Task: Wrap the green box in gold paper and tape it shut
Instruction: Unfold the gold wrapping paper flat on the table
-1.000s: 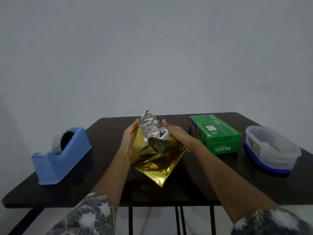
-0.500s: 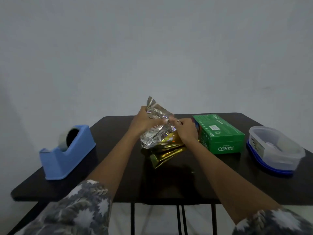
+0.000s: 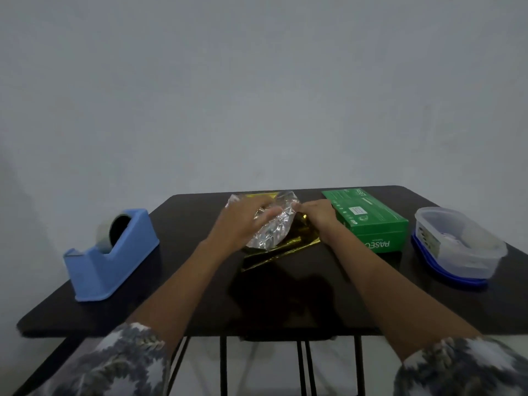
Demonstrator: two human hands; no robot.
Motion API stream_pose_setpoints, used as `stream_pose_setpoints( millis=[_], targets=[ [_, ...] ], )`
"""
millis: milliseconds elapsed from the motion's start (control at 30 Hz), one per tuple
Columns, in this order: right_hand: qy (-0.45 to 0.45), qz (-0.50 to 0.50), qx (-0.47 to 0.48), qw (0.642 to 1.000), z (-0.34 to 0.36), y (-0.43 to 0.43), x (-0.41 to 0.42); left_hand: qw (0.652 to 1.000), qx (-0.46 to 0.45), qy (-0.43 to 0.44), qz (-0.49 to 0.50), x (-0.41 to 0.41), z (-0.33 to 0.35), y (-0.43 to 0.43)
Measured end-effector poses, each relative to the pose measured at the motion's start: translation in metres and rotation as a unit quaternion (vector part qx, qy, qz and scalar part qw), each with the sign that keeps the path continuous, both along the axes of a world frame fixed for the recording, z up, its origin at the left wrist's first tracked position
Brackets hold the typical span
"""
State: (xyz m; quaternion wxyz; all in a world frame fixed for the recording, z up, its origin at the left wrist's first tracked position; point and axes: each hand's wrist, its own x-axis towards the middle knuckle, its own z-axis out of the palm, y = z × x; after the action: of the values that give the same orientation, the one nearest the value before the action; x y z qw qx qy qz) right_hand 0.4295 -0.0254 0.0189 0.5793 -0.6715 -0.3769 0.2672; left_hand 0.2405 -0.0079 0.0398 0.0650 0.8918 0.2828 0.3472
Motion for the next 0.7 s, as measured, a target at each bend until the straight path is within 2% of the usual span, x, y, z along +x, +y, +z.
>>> stream_pose_setpoints(
  millis=[67,133,200,300,367,400,500,567,633,700],
  targets=[
    [0.018,-0.010,-0.010,1.000,-0.008,0.007,0.001,0.988,-0.065,0.139,-0.008,0.010,-0.007,-0.003],
    [0.031,-0.021,-0.032,0.999,-0.011,0.009,0.000,0.978,-0.046,0.200,0.026,0.014,-0.015,-0.001],
    [0.036,-0.030,-0.038,0.998,-0.012,0.009,-0.002,0.981,-0.067,0.177,0.032,0.017,-0.021,0.006],
    [0.032,-0.035,-0.049,0.998,-0.011,0.009,0.000,0.988,-0.128,0.077,-0.029,0.011,-0.023,0.018],
    [0.017,-0.061,-0.066,0.996,-0.006,0.003,0.001,0.961,-0.254,0.011,-0.104,-0.002,-0.011,0.020],
    [0.010,-0.084,-0.069,0.994,-0.005,0.001,0.004,0.940,-0.309,0.021,-0.143,-0.012,0.000,0.015],
    [0.024,-0.106,-0.049,0.993,-0.008,-0.002,0.012,0.854,-0.445,0.166,-0.213,-0.047,0.020,0.013],
    [0.041,-0.081,-0.059,0.994,-0.013,-0.005,0.010,0.823,-0.486,0.202,-0.212,-0.065,0.026,0.015],
    [0.057,-0.074,-0.057,0.994,-0.019,-0.004,0.006,0.838,-0.497,0.156,-0.163,-0.072,0.030,0.010],
    [0.080,-0.080,-0.044,0.993,-0.022,-0.002,0.003,0.869,-0.479,0.067,-0.100,-0.067,0.033,0.003]
  ],
)
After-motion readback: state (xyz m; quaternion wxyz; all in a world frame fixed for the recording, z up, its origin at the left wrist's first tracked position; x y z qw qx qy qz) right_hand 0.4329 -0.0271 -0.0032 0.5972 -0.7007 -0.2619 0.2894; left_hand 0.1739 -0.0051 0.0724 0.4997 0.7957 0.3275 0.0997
